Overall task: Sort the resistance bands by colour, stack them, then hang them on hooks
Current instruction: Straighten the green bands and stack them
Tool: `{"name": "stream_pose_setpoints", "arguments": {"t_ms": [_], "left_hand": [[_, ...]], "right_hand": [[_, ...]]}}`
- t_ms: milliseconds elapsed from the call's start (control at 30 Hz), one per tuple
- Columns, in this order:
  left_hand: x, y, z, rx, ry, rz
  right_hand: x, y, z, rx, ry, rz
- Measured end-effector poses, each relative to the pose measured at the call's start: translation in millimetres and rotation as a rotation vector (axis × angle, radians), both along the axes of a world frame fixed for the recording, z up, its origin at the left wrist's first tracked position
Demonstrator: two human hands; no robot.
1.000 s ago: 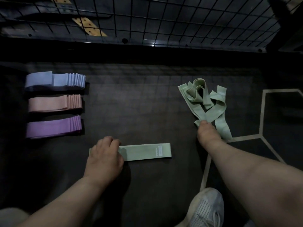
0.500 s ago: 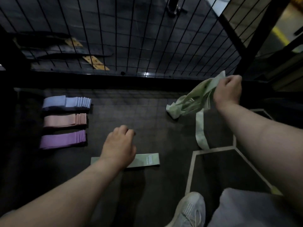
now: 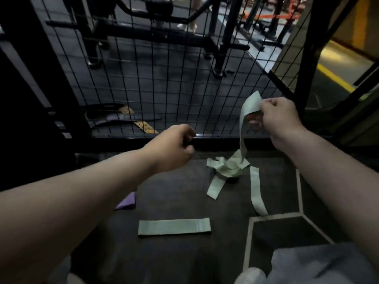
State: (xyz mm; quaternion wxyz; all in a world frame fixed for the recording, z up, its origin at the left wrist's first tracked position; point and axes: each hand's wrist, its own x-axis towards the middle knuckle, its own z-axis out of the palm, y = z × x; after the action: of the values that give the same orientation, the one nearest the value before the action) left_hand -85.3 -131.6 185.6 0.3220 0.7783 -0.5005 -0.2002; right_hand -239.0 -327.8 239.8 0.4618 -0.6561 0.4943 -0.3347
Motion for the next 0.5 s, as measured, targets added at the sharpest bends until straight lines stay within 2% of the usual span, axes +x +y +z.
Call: {"name": "stream_pose_setpoints", "arguments": {"t_ms": [100,167,267,400,433,500], "left_hand": [[-10,7,28,-0.059,0.040,-0.069],[-20,13,35,-0.128,0.149,-0.098],[-29,23,32,-0.270,0.374,-0.115],[-26,32,14,-0.356,0.377,0.013],[-24,34,14,-0.344,0.464,0.040],[-22,39,19,-0.272,0.834,0.042]], "right_hand": [[6,47,29,0.046,-0.241,0.094],[8,79,41,0.117,-0.332,0.195],[10,116,47,0.250,-0.400,0.397],[14,130,36,0.404,-0.411,0.524],[15,129,33,0.405,-0.387,0.522],[14,123,26,0.333,-0.279,0.473]]}}
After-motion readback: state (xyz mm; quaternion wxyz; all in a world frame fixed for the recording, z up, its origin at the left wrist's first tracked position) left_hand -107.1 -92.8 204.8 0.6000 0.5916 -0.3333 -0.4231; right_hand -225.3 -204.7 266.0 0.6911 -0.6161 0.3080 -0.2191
